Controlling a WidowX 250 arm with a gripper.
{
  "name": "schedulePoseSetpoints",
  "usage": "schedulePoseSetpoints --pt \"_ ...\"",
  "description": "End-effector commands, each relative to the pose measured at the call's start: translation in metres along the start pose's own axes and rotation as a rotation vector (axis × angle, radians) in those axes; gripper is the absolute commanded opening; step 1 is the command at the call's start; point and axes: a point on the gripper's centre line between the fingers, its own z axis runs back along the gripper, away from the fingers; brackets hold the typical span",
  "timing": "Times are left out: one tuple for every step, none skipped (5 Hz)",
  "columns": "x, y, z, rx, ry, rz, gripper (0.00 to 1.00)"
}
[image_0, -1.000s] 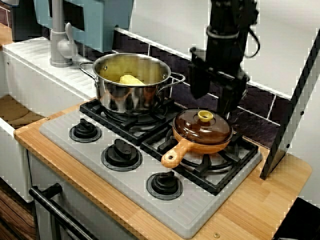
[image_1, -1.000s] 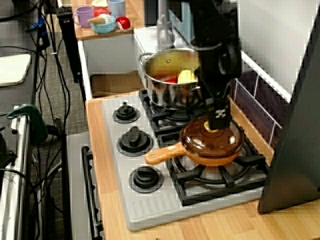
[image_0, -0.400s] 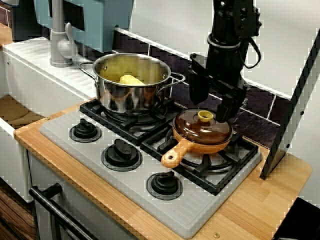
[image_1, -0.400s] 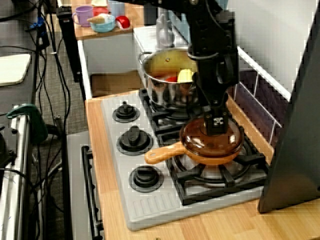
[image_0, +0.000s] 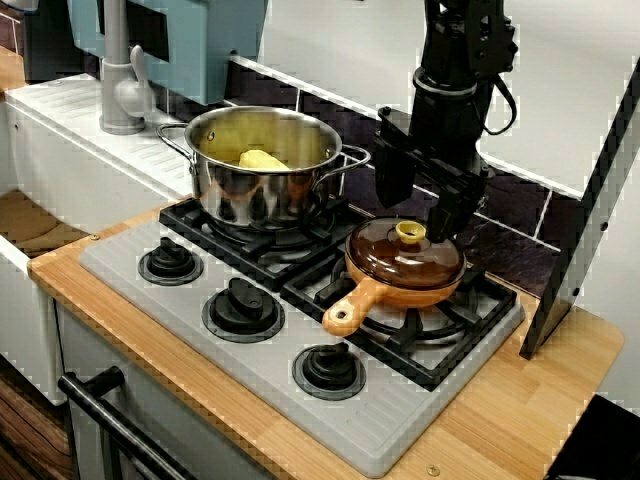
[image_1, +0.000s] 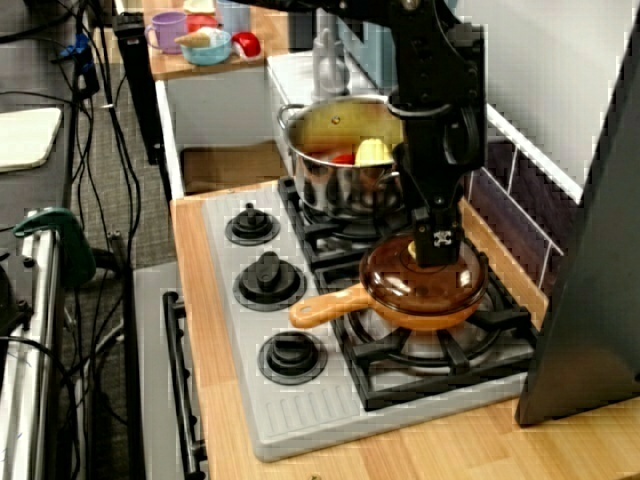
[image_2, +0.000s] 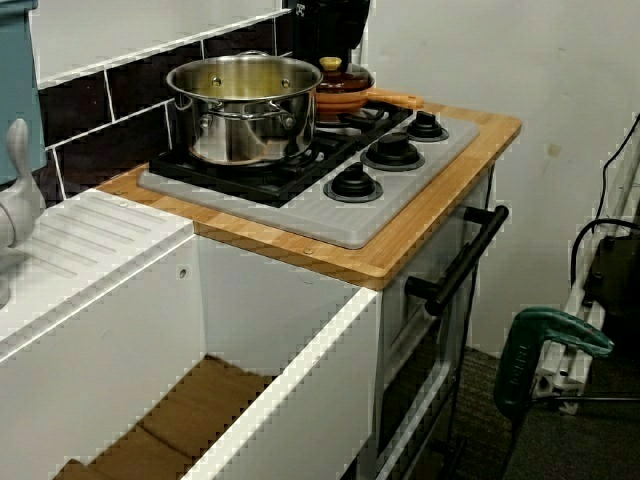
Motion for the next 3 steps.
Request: schedulePoseSetpoints --pt "0.0039 0.0027 0.0167 -0.006 -0.053 0.022 1.0" --pt "0.0001 0.0003 0.0137 -0.008 -0.056 0.026 1.0" --pt "0.0011 -0.001 0.0113 -0.009 -0.055 0.032 1.0"
